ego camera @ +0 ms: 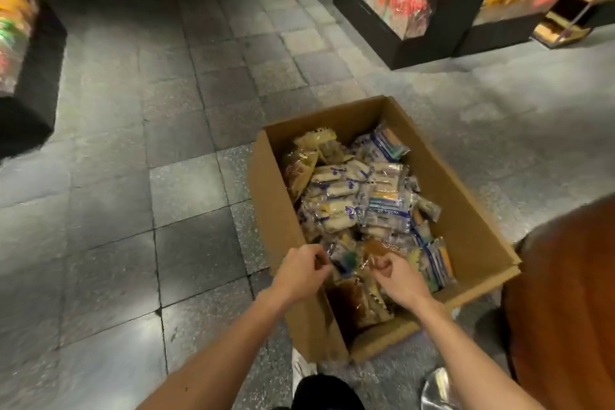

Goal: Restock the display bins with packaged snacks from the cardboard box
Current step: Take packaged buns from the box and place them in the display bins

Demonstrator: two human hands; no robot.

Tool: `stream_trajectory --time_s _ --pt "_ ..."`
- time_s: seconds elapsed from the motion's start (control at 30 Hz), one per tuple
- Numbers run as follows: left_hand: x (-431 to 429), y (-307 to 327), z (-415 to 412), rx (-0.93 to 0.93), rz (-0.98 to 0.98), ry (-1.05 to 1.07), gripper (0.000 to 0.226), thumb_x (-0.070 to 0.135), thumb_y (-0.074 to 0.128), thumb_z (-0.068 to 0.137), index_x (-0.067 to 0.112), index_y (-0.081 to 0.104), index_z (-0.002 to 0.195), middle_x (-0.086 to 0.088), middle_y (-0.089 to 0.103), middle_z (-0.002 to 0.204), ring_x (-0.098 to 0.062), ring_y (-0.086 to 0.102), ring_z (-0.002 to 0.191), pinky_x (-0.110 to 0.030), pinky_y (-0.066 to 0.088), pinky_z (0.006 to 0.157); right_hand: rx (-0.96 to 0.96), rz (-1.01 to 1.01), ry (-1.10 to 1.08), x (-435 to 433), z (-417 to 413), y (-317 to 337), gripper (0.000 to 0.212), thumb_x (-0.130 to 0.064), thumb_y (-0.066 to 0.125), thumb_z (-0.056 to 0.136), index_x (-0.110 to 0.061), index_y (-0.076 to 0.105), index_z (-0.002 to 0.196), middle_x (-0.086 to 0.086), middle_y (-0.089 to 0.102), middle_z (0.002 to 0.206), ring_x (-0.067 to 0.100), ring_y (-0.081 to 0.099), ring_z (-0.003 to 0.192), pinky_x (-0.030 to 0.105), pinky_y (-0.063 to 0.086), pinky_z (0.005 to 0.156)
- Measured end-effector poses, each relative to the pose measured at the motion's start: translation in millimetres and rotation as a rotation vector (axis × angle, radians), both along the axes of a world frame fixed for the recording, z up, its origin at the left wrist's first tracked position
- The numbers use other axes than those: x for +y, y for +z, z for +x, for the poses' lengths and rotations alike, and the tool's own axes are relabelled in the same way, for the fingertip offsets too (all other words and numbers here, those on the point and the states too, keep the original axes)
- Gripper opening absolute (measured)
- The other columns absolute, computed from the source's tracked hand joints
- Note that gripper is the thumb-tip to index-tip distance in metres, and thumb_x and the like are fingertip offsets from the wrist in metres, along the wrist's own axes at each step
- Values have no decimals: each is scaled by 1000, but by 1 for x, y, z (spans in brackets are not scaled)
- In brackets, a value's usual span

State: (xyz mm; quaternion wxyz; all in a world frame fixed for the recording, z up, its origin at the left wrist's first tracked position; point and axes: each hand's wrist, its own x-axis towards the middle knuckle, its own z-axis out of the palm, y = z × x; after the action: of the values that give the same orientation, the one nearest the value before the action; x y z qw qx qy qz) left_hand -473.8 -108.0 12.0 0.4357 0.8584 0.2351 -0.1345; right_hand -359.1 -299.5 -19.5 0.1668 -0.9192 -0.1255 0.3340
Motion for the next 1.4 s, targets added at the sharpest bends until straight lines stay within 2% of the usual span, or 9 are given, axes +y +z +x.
stream_trajectory --time_s 0.2,0.37,0.47,0.6,0.73,0.87,1.03,1.27,1.4 --pt "-45 -75 74 260 0 -255 44 23 71 88 14 60 129 -6 58 131 -27 55 122 -35 46 103 188 -141 -214 -34 56 -58 89 -46 75 86 -10 29 153 13 39 156 32 46 137 38 39 110" --pt "-64 -128 86 460 56 -444 86 24 82 78 18 31 148 -10 46 143 -31 45 134 -42 40 112 330 -55 -500 -25 77 -80 104 -48 83 75 -4 28 152 15 42 152 33 42 139 38 35 113" --pt "-70 -145 86 529 53 -470 94 27 85 75 22 26 148 -11 51 139 -31 49 130 -44 42 109 353 13 -652 -21 83 -102 139 -74 86 35 -6 41 147 14 51 146 33 51 132 44 43 111" --pt "-69 -154 91 545 113 -511 90 34 87 72 19 33 142 -11 54 135 -32 50 129 -46 40 110 367 43 -778 -11 86 -108 117 -49 91 60 -7 33 152 17 44 151 36 43 139 47 37 115" --pt "-67 -154 89 551 206 -634 79 46 86 71 15 50 135 -12 51 137 -32 44 133 -47 41 109 340 29 -741 -7 86 -117 123 -47 92 52 -13 30 153 18 41 153 41 36 142 56 32 117" --pt "-69 -154 84 479 256 -783 75 46 77 81 19 43 142 -10 42 148 -33 34 140 -54 31 112 304 60 -727 -4 86 -107 110 -31 89 68 -10 23 154 17 44 150 38 44 136 47 38 110" --pt "-67 -145 88 440 143 -743 39 33 57 96 16 55 131 -13 60 128 -31 56 120 -42 46 101 262 54 -672 -15 88 -104 110 -27 92 66 -8 20 147 19 48 146 38 47 134 48 41 111" --pt "-56 -110 87 318 68 -657 33 32 54 100 11 59 125 -12 66 116 -29 62 110 -42 50 94 206 26 -520 -40 99 -61 127 -31 94 64 -5 10 155 17 35 157 35 36 143 45 34 116" --pt "-37 -59 85 128 -74 -514 10 28 53 100 21 56 96 4 62 89 -16 60 86 -27 43 74 166 -1 -316 -39 104 -6 123 -32 94 59 -10 22 155 12 42 154 33 42 139 47 38 114"
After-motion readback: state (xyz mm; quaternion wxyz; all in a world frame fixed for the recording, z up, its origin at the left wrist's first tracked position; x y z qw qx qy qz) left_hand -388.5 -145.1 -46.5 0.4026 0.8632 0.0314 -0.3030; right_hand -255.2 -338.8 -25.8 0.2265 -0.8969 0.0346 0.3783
